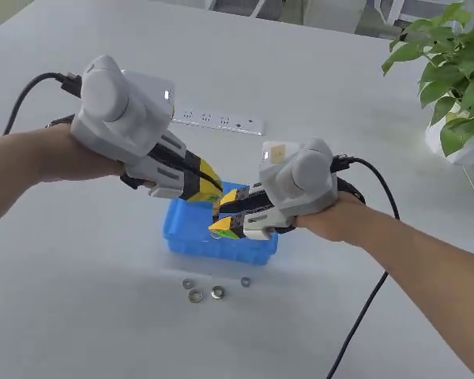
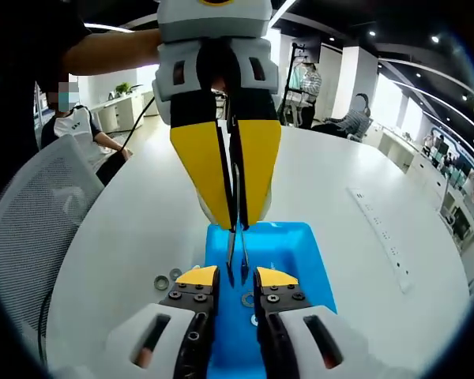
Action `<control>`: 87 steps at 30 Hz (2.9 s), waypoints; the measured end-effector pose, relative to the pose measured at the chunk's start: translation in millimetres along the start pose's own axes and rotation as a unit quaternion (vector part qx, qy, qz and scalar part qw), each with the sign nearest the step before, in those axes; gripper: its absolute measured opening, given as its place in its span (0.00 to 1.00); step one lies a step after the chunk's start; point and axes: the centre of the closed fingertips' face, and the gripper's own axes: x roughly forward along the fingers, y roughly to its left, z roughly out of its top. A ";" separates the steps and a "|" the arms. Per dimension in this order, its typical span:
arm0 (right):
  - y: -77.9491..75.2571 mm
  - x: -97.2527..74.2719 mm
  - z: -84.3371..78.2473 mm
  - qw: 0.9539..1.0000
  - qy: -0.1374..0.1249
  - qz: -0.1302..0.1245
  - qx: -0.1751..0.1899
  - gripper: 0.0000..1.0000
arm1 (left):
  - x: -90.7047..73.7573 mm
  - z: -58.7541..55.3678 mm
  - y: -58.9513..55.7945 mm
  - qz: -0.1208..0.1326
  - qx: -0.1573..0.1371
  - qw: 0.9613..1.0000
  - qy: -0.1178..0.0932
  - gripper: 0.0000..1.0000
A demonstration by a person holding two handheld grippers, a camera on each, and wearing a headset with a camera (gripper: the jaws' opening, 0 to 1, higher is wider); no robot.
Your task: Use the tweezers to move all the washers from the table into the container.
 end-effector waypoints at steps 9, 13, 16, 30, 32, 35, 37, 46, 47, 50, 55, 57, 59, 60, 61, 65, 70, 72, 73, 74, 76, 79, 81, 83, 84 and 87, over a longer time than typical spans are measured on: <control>12.6 -12.0 8.6 1.000 -0.002 -0.008 -0.004 0.22 | -14.6 10.4 -15.1 0.007 0.003 1.000 0.002 0.05; 20.6 -15.9 12.3 1.000 -0.002 -0.010 -0.007 0.23 | -18.4 14.7 -24.0 0.006 0.007 1.000 0.000 0.05; 27.4 -18.5 15.2 1.000 -0.004 -0.010 -0.008 0.25 | -21.0 16.8 -29.7 0.006 0.011 1.000 0.000 0.05; 51.1 -28.3 9.8 1.000 0.002 -0.015 -0.001 0.31 | -26.3 9.1 -53.4 -0.001 0.013 1.000 0.006 0.05; 53.3 -30.4 8.0 1.000 0.002 -0.016 0.002 0.31 | -25.5 6.9 -56.3 -0.002 0.013 1.000 0.007 0.05; 57.1 -34.1 3.4 1.000 0.005 -0.021 0.005 0.32 | -24.1 2.6 -60.2 -0.002 0.015 1.000 0.010 0.05; 58.6 -36.3 1.4 1.000 0.007 -0.023 0.007 0.33 | -23.0 0.4 -63.0 -0.003 0.012 1.000 0.010 0.05; 63.8 -44.4 -8.8 0.999 0.006 -0.037 0.018 0.37 | -14.8 -12.3 -74.5 -0.011 0.008 1.000 0.011 0.05; 64.5 -44.9 -10.0 0.999 0.007 -0.038 0.019 0.38 | -13.8 -13.9 -75.8 -0.013 0.009 1.000 0.011 0.05; 68.4 -45.6 -16.0 0.999 0.009 -0.039 0.024 0.38 | -12.3 -17.8 -77.4 -0.014 0.006 1.000 0.011 0.05; 72.7 -46.3 -24.0 0.999 0.012 -0.041 0.031 0.39 | -9.6 -23.5 -80.5 -0.017 0.001 1.000 0.010 0.05; 74.2 -46.5 -27.3 0.998 0.013 -0.041 0.034 0.39 | -8.2 -25.7 -81.9 -0.017 -0.003 1.000 0.009 0.05; 74.9 -46.5 -29.8 0.998 0.014 -0.042 0.035 0.40 | -7.2 -26.9 -83.3 -0.019 -0.004 1.000 0.008 0.05; 75.1 -46.5 -31.1 0.998 0.015 -0.043 0.037 0.40 | -6.7 -27.6 -83.6 -0.019 -0.005 1.000 0.008 0.05; 76.0 -46.6 -32.7 0.998 0.016 -0.043 0.038 0.40 | -6.2 -28.4 -83.5 -0.019 -0.005 1.000 0.008 0.05; 79.6 -46.3 -36.7 0.998 0.019 -0.040 0.043 0.40 | -3.5 -31.4 -85.1 -0.023 -0.009 1.000 0.007 0.05; 82.3 -46.2 -40.2 0.998 0.021 -0.040 0.048 0.40 | 0.7 -33.6 -87.0 -0.027 -0.013 1.000 0.005 0.05; 83.0 -45.9 -42.1 0.998 0.022 -0.039 0.049 0.40 | 2.9 -35.0 -88.0 -0.029 -0.014 0.999 0.005 0.05; 83.8 -45.8 -42.5 0.998 0.022 -0.039 0.050 0.40 | 4.0 -35.5 -88.5 -0.029 -0.015 0.999 0.004 0.05; 84.0 -45.8 -43.0 0.998 0.023 -0.039 0.051 0.40 | 4.8 -36.1 -88.7 -0.029 -0.016 0.999 0.004 0.05; 84.6 -45.8 -44.0 0.998 0.023 -0.039 0.052 0.40 | 6.9 -38.8 -89.3 -0.030 -0.017 0.999 0.006 0.05; 85.2 -45.3 -45.7 0.998 0.025 -0.038 0.053 0.40 | 8.0 -41.6 -90.6 -0.032 -0.018 0.999 0.008 0.05; 85.7 -44.6 -45.9 0.998 0.025 -0.037 0.055 0.40 | 8.5 -44.7 -90.3 -0.028 -0.016 0.999 0.011 0.05; 86.1 -43.1 -46.3 0.998 0.026 -0.035 0.055 0.40 | 7.5 -43.4 -89.7 -0.026 -0.019 0.999 0.005 0.05; 86.4 -42.4 -46.5 0.998 0.026 -0.035 0.055 0.40 | 7.1 -43.4 -89.0 -0.025 -0.020 0.999 0.004 0.05; 88.0 -39.3 -45.3 0.998 0.026 -0.030 0.054 0.40 | 6.4 -43.7 -88.4 -0.025 -0.021 0.999 0.002 0.05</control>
